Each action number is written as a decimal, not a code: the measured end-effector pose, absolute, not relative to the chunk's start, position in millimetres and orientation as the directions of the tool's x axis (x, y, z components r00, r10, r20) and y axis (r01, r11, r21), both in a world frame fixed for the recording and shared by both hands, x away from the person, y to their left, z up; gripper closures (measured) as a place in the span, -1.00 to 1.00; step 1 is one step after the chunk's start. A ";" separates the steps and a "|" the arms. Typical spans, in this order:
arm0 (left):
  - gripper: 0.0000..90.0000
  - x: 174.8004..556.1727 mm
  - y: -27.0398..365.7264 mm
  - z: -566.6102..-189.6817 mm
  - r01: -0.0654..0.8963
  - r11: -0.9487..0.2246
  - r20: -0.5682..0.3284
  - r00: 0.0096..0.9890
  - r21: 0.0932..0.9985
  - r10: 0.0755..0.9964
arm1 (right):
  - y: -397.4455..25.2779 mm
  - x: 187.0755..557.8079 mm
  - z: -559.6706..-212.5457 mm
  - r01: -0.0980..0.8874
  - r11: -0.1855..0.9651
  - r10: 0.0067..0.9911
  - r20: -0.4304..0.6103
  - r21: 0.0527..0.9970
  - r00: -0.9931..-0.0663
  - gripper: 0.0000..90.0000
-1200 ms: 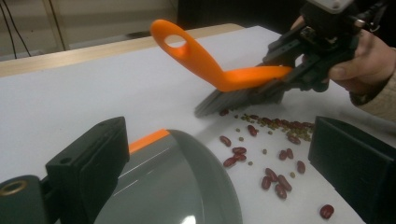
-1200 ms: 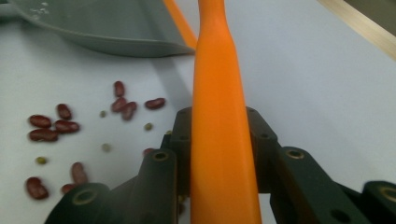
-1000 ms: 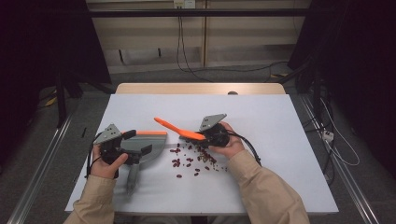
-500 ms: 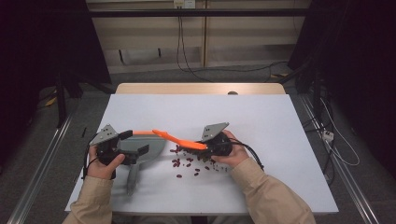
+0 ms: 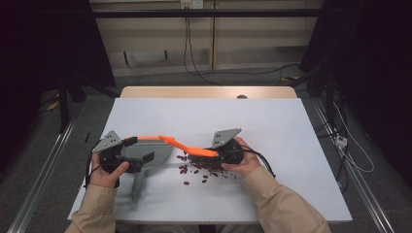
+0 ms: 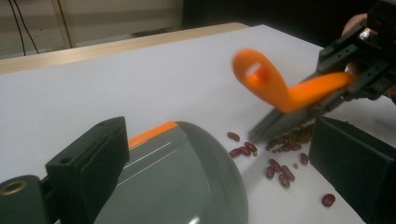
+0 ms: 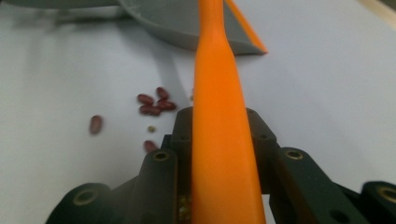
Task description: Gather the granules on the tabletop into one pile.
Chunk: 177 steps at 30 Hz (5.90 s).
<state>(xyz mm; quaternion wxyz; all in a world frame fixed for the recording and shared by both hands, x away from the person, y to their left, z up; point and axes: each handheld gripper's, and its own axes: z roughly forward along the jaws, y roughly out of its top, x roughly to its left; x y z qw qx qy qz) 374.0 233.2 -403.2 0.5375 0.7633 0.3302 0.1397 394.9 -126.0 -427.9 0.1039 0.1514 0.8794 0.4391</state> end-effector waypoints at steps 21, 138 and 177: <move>-0.88 376.6 238.5 -406.0 0.368 -0.192 -0.155 0.731 0.910 0.665 | -98.4 437.9 -437.4 0.146 0.577 0.322 -0.060 0.803 -0.945 0.57; -0.88 372.1 235.2 -406.4 0.344 -0.227 -0.111 0.735 0.911 0.669 | -121.8 338.3 -454.2 0.640 0.048 0.766 0.383 0.767 -0.516 0.55; -0.88 372.7 236.8 -405.7 0.342 -0.220 -0.112 0.732 0.914 0.672 | -80.6 353.5 -452.9 0.648 0.019 0.770 0.402 0.762 -0.495 0.57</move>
